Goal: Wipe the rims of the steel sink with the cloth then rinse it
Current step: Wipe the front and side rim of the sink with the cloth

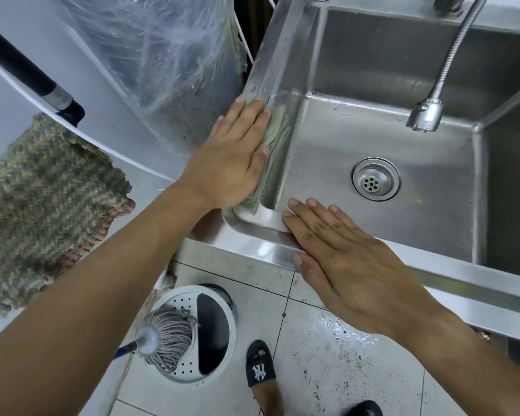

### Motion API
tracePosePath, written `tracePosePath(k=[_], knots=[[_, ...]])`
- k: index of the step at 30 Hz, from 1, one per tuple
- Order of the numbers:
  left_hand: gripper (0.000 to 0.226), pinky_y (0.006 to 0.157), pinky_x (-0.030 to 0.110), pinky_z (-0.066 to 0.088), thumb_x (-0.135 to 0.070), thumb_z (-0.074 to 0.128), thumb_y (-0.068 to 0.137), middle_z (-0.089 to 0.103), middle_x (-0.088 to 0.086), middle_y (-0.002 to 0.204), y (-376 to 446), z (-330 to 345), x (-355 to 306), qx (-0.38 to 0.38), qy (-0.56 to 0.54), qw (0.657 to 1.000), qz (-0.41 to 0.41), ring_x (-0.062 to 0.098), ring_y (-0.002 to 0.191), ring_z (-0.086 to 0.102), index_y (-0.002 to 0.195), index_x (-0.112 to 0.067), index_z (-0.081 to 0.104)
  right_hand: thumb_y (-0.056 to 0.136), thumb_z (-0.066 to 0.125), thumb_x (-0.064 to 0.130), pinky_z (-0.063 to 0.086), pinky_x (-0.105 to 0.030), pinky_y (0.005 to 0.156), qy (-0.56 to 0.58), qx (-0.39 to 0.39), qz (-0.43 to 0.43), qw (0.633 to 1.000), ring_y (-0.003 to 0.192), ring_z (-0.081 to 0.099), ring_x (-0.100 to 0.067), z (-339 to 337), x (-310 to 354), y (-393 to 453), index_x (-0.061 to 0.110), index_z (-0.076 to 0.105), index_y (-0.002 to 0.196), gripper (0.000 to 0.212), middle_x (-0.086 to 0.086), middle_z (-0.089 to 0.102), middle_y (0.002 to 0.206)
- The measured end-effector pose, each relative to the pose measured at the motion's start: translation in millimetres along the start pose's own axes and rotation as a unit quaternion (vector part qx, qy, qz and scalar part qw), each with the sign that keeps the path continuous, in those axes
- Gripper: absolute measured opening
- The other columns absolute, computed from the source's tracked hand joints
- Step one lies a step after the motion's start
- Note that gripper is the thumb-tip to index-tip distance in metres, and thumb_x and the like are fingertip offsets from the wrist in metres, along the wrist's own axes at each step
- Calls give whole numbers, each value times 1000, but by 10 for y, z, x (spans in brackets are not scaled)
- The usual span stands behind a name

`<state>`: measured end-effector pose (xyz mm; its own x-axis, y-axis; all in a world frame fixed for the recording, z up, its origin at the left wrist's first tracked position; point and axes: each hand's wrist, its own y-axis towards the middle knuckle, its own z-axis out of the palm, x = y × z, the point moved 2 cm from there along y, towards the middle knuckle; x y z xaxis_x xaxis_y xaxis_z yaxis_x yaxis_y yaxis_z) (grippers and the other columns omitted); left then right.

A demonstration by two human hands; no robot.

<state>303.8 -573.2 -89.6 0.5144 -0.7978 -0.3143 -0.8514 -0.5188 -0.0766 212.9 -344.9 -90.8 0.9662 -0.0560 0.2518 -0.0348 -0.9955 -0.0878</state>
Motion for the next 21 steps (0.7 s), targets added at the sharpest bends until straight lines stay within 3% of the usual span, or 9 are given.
tracePosePath(k=[4, 7, 9, 12, 16, 21], knots=[[61, 130, 41, 3, -39, 20, 109, -2, -3, 173, -410, 77, 2, -36, -34, 999, -13, 14, 159, -11, 165, -18, 7, 110, 25, 37, 16, -39, 129, 37, -60, 41, 997, 159, 17, -18, -8, 109, 274, 12, 30, 161, 57, -5, 22, 170], [62, 129, 40, -1, -39, 21, 109, -5, -2, 173, -415, 59, 49, -26, -51, 998, -14, 15, 158, -13, 165, -18, 5, 109, 34, 29, 24, -42, 128, 43, -92, -12, 995, 156, 27, -23, -4, 227, 321, 8, 38, 157, 52, -10, 32, 166], [63, 128, 38, -5, -38, 21, 108, -5, -1, 173, -203, 24, 82, -13, -40, 999, -10, 18, 158, -14, 165, -17, 5, 111, 32, 31, 24, -42, 128, 23, -53, -77, 995, 156, 25, -22, 36, 288, 338, 11, 32, 160, 53, -8, 29, 168], [62, 123, 33, -10, -37, 23, 109, -5, 0, 173, 57, -33, 129, 1, -40, 999, 23, 21, 158, -15, 165, -17, 6, 112, 22, 38, 17, -38, 129, 11, 5, -81, 997, 159, 11, -15, 78, 270, 363, 14, 14, 165, 58, -2, 12, 172], [63, 124, 32, -10, -39, 21, 108, -5, 0, 173, 5, -19, 161, -12, -43, 998, 37, 21, 158, -15, 165, -16, 7, 113, 27, 40, 20, -40, 128, 7, -7, -71, 997, 159, 13, -17, 59, 266, 317, 12, 17, 164, 59, -3, 14, 172], [61, 123, 34, -12, -38, 20, 110, -7, 3, 173, 320, -79, 181, 17, -2, 998, 57, 24, 158, -16, 165, -14, 7, 113, 26, 42, 15, -37, 130, 1, 26, -126, 992, 160, 4, -13, 24, 272, 341, 16, 1, 165, 63, 0, 2, 173]])
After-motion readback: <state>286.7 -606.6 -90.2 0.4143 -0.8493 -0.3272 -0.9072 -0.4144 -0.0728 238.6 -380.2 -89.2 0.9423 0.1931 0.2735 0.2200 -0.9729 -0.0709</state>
